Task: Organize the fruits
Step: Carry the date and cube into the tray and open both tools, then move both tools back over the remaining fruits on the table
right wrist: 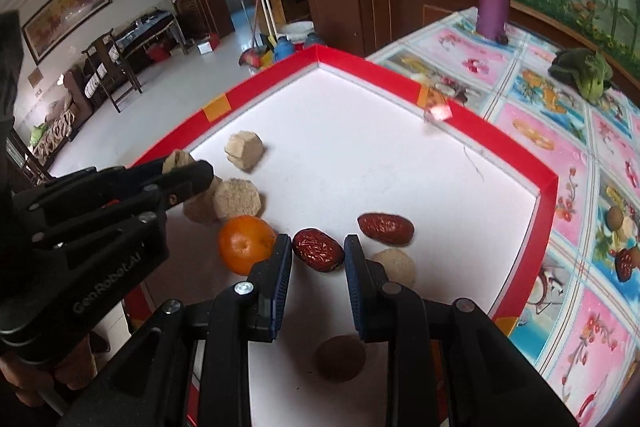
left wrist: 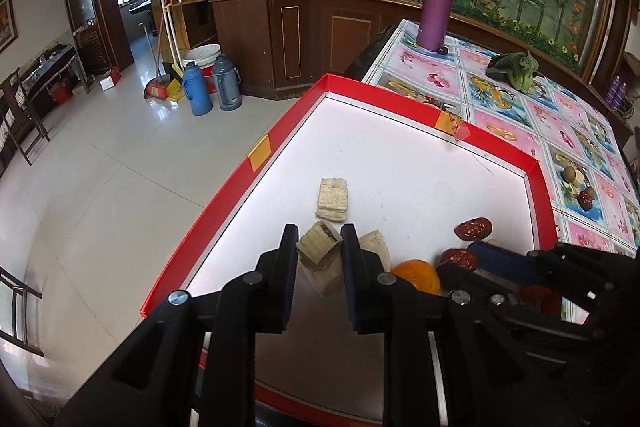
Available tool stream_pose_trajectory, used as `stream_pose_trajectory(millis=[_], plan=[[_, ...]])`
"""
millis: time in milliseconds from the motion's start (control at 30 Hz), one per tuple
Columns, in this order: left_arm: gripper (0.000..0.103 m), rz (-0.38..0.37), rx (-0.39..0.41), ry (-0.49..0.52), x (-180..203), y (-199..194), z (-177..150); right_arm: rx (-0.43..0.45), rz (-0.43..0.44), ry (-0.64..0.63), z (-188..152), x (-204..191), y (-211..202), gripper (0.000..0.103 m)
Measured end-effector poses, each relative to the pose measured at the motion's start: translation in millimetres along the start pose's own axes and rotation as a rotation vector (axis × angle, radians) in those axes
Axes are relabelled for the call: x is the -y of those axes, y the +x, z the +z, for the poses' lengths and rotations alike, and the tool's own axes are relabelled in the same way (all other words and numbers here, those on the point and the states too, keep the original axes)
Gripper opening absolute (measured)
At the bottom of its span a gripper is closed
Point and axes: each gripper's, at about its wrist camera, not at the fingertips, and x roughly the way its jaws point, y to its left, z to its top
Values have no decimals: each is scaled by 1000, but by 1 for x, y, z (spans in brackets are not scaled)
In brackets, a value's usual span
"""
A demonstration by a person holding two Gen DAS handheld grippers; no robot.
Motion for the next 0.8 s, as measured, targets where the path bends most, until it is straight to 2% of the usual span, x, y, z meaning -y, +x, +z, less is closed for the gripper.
stream_pose_trajectory(millis=[67, 167, 233, 267, 333, 533, 800], plan=[[26, -5, -5, 1, 2, 0, 1, -5, -9, -4, -2, 0, -1, 26], [39, 1, -5, 5, 5, -1, 1, 22, -18, -12, -4, -1, -10, 26], [55, 12, 11, 6, 7, -6, 0, 37, -16, -18, -4, -1, -16, 34], [60, 19, 18, 8, 9, -8, 0, 46, -18, -19, -5, 0, -18, 40], [75, 39, 36, 9, 12, -15, 0, 78, -27, -21, -8, 1, -29, 43], [87, 95, 89, 2, 16, -39, -3, 163, -71, -43, -18, 2, -66, 43], [93, 128, 142, 13, 27, -71, -14, 264, -95, -33, -30, 5, -116, 50]])
